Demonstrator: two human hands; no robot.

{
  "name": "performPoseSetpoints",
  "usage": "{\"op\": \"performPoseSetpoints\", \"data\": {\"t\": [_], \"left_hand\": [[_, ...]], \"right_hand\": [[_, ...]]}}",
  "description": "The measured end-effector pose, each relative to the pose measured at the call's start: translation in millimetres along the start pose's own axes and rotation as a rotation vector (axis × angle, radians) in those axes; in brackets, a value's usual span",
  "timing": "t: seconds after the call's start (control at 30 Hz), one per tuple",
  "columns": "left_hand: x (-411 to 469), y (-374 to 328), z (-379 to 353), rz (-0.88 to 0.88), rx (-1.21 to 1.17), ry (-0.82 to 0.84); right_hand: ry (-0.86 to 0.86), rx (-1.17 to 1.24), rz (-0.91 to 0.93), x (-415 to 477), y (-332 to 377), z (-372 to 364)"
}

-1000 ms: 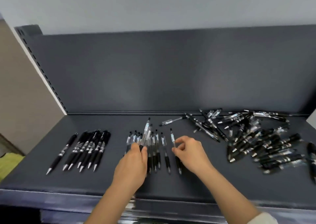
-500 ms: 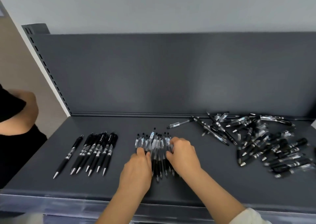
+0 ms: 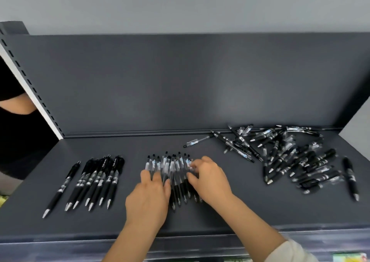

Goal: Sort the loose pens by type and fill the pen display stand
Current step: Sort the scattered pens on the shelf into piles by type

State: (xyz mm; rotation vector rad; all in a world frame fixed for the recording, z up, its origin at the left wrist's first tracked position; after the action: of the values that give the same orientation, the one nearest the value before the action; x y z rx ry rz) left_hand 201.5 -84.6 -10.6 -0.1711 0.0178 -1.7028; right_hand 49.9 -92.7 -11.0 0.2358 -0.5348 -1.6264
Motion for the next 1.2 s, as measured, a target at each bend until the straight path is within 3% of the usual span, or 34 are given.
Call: {"op": "performPoseSetpoints", "data": {"t": [0.23, 0.4, 0.6, 1.2], "left_hand": [[7.5, -42.5, 6.9, -0.208, -0.081, -0.071], [4.7, -98.7, -0.4, -0.482, -0.198, -0.022], [6.2, -160.8, -10.5, -0.643, -0.272, 0.050], [22.6, -244.1, -39.6, -0.563, -0.331, 0.227]], "right_hand": [[-0.106, -0.020, -0.098, -17.4, -62.5, 32.6], [-0.198, -0.066, -0.216, -39.6, -119.5, 68.4], [-0.300, -0.142, -0.384, -71.6, -180.4, 112.6], [-0.324, -0.153, -0.634, -106.6, -261.1, 153.5]]}}
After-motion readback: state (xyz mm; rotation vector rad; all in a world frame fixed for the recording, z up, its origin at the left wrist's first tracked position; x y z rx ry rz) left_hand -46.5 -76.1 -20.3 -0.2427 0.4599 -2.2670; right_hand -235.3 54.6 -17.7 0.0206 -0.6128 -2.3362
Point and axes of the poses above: each hand's wrist, its own x-axis towards the middle knuckle, its own z-axis out of the back of the hand, y = z × x, the point moved 3 cm from there along x, towards the middle knuckle, and after that the axes turned 1 degree about -x, right-handed, at the moved point
